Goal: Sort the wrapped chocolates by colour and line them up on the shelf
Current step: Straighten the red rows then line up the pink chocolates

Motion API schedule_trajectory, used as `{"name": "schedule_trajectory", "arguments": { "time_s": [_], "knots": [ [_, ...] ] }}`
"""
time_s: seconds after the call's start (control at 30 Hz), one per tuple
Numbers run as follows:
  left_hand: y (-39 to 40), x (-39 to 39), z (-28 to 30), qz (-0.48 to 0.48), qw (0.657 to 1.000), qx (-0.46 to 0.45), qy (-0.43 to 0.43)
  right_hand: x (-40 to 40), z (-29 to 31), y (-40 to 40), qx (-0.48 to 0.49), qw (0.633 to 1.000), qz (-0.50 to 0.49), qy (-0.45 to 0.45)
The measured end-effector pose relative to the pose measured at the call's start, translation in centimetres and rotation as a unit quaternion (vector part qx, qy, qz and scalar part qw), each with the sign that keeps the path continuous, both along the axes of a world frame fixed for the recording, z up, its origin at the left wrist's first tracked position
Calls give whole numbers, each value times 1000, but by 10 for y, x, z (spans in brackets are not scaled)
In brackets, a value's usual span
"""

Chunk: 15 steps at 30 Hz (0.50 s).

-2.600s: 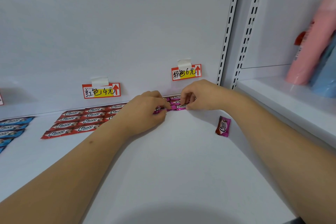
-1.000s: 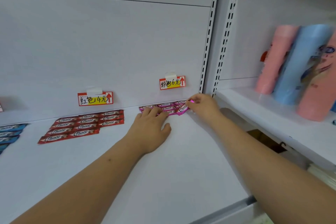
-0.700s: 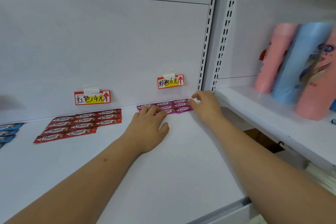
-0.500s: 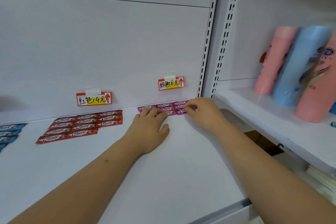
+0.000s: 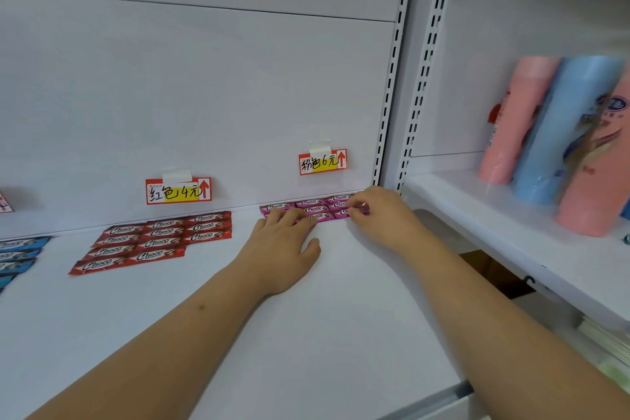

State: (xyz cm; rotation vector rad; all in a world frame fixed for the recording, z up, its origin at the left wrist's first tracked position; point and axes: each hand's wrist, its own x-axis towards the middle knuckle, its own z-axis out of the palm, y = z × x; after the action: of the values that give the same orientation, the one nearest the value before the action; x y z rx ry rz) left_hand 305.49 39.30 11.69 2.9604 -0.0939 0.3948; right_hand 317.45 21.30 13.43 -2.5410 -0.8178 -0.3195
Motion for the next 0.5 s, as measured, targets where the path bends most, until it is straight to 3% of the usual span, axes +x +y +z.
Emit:
{"name": "schedule_trajectory", "arguments": {
  "time_s": [0.3, 0.5],
  "knots": [
    [2, 5, -2, 79, 996, -42, 4, 0, -10, 8, -36, 997, 59, 36],
    [2, 4, 0, 75, 996, -40, 24, 2, -13, 8, -40, 996, 60, 49]
  ]
}}
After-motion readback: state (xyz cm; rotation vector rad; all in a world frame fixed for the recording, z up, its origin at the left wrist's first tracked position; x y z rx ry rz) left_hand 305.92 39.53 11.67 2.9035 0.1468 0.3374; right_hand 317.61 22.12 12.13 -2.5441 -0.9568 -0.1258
